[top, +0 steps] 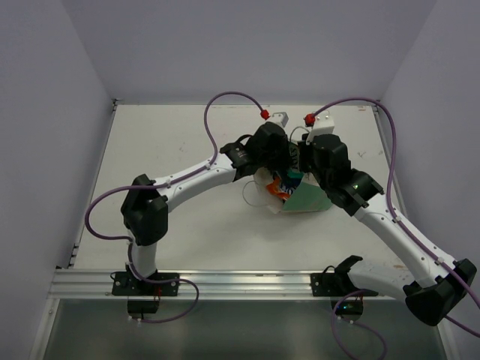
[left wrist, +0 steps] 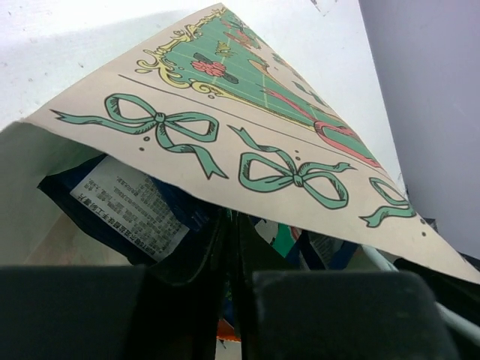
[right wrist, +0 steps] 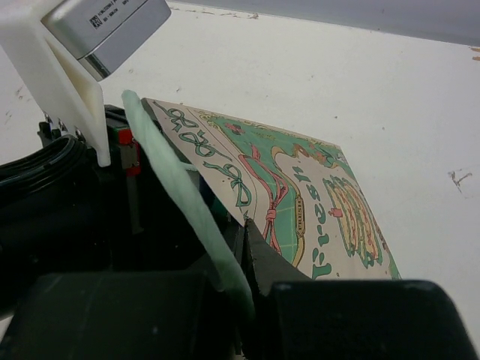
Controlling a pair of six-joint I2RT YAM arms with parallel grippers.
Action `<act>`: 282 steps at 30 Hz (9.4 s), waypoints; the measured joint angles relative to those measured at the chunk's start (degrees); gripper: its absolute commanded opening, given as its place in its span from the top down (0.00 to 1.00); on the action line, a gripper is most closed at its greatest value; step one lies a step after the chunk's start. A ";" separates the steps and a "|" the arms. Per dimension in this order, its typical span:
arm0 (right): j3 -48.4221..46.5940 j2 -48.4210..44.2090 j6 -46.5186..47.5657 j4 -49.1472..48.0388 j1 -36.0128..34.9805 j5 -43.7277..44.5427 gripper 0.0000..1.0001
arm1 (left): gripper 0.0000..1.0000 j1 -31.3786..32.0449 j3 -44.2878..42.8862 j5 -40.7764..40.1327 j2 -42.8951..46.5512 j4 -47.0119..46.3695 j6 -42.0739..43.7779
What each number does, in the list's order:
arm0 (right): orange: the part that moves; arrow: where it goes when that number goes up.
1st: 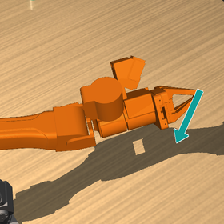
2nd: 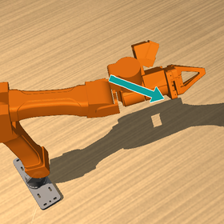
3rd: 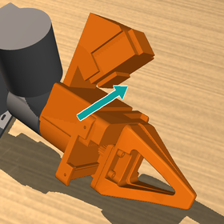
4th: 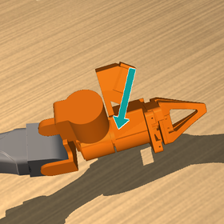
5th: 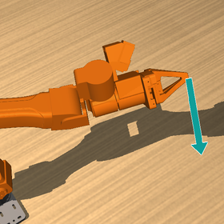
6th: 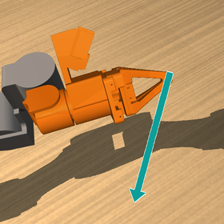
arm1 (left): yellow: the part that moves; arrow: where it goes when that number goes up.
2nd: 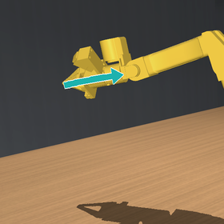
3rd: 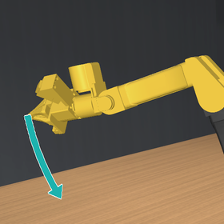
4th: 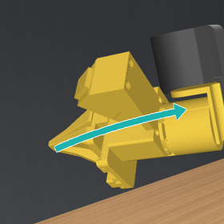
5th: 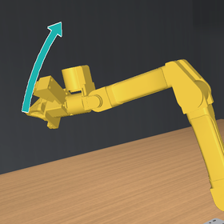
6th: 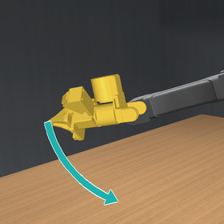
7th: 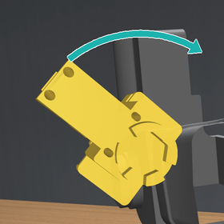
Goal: Take the snacks out of the paper bag
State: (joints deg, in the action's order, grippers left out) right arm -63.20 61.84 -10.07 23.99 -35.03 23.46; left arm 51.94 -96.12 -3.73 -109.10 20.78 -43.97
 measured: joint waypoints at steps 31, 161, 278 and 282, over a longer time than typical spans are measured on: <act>3.41 -2.25 0.07 -2.29 1.73 4.07 1.00 | 1.00 -29.40 22.32 -2.67 39.15 7.87 19.74; 1.46 -0.24 -2.34 3.98 5.55 -3.10 1.00 | 0.20 -2.86 8.24 6.93 6.51 -7.72 -0.98; 4.35 -7.91 6.43 8.31 8.81 -15.30 1.00 | 1.00 1.44 22.43 10.29 11.78 -12.04 32.54; 4.61 -6.80 4.85 7.61 9.40 -10.16 1.00 | 1.00 1.38 22.40 7.91 21.84 -7.85 32.72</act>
State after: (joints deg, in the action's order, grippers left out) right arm -58.59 55.05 -5.21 31.59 -25.63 13.30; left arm 53.32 -73.71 4.19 -87.26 12.93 -11.25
